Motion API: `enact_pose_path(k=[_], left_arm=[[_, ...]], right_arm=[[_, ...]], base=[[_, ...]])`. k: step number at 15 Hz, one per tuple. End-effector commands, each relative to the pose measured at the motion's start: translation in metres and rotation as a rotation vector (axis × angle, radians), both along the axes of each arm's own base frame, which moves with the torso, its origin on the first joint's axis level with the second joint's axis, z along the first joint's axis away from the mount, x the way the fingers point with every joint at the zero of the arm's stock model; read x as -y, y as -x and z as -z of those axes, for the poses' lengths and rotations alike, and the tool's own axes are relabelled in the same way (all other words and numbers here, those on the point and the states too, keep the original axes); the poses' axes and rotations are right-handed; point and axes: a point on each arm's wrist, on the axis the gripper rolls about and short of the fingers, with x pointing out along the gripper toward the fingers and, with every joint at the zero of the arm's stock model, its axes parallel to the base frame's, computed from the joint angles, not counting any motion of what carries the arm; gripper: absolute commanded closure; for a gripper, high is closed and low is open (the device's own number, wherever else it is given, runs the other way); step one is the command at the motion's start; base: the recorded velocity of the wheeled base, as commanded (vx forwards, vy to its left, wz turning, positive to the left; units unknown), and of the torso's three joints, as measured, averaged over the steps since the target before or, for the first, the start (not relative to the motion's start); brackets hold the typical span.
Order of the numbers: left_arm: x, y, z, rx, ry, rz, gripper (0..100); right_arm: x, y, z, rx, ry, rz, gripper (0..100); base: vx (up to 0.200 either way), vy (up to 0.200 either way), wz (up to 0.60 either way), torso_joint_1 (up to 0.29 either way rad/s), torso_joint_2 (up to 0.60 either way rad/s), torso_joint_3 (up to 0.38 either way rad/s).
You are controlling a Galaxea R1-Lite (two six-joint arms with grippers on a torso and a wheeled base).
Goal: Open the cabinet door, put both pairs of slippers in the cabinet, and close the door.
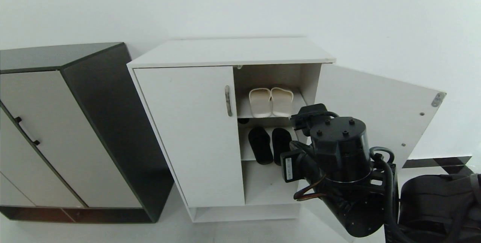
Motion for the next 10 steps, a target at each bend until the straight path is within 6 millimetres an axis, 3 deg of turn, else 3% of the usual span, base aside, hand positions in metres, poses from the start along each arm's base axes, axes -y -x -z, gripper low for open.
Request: enact_pose_path(k=[1, 10], left_arm=[[0.0, -0.0001, -0.0001, -0.001, 0.0, 0.0, 100], [0.0, -0.0001, -0.0001, -0.001, 0.0, 0.0, 100]], right_arm=[[-0.0003, -0.0004, 0.0007, -0.001, 0.001, 0.001, 100], [0.0, -0.0002, 0.0004, 0.0, 0.002, 0.0, 100]], base=[[0.0, 0.0, 0.0, 0.134, -0.47, -0.315], [0.0, 0.0, 0.0, 0.176, -0.49, -0.314]])
